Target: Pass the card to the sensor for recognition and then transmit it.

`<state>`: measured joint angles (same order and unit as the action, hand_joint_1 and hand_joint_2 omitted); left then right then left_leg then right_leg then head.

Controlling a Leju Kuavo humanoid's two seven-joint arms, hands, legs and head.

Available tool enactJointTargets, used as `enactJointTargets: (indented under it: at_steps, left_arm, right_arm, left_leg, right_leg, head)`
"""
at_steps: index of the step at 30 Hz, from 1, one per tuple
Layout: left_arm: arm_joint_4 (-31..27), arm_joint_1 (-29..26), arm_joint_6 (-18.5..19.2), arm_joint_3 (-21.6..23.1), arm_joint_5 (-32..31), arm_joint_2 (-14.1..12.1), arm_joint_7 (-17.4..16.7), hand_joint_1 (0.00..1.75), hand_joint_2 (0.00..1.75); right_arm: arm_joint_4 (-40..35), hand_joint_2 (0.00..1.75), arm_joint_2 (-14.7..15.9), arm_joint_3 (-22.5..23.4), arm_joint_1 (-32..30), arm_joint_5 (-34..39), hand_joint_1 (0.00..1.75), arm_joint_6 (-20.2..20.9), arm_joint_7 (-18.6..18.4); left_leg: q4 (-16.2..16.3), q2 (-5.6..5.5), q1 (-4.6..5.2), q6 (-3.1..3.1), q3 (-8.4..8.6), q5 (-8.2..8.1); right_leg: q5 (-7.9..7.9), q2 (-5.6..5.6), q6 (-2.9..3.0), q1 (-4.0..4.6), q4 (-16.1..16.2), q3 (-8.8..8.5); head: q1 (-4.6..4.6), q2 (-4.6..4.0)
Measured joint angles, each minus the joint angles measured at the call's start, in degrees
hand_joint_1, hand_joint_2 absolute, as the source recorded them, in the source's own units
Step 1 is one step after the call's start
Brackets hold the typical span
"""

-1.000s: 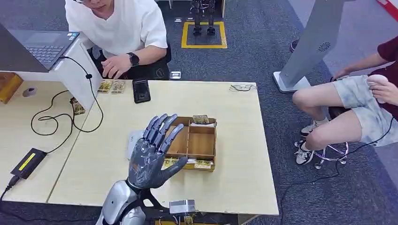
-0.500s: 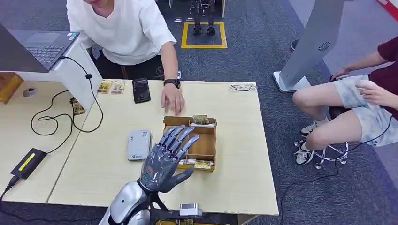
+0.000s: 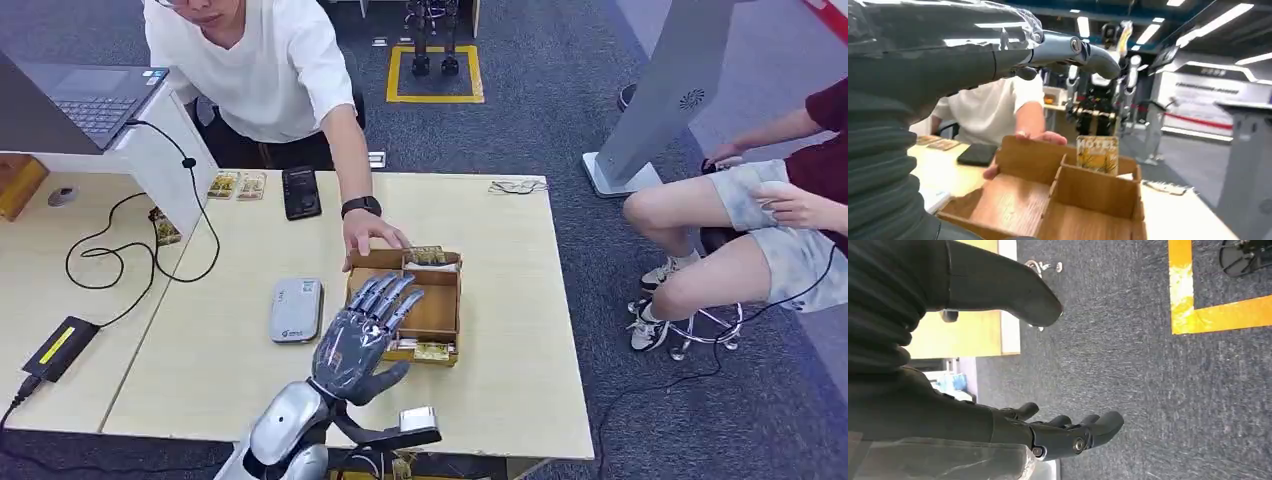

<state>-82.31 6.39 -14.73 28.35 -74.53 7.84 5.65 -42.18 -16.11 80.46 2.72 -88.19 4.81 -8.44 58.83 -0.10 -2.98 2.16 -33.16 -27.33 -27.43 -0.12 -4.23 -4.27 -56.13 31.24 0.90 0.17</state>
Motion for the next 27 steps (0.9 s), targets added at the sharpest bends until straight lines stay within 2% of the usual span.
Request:
enactJointTargets:
  at_steps: [4, 14, 27]
  left_arm:
    - [0.0, -0.01, 1.25, -0.39, -1.42, 0.79, -1.36, 0.0, 1.75]
    - [0.0, 0.0, 2.3, -1.09, -3.3, 1.34, -2.35, 0.0, 1.75]
    - [1.22, 0.06, 3.3, -1.07, -5.35, 1.88, -1.34, 0.0, 1.75]
  right_arm:
    - [-0.76, 1.75, 0.0, 0.2, 0.03, 0.15, 0.0, 0.07, -0.53]
    - [-1.72, 1.75, -0.04, 0.28, 0.16, 0.39, 0.0, 0.26, -0.79]
    - [-1.71, 1.75, -0.07, 0.28, 0.23, 0.41, 0.0, 0.48, -0.79]
  left_leg:
    - [0.0, 0.0, 0.0, 0.0, -0.01, 0.0]
    - [0.0, 0.0, 0.0, 0.0, 0.0, 0.0]
    - [0.0, 0.01, 0.0, 0.0, 0.0, 0.0]
  right_leg:
    - [0.0, 0.0, 0.0, 0.0, 0.0, 0.0]
    - [0.0, 0.0, 0.0, 0.0, 0.0, 0.0]
    - [0.0, 0.0, 0.0, 0.0, 0.0, 0.01]
  head:
    - [0.04, 0.0]
    - [0.02, 0.0]
    - [0.02, 0.0]
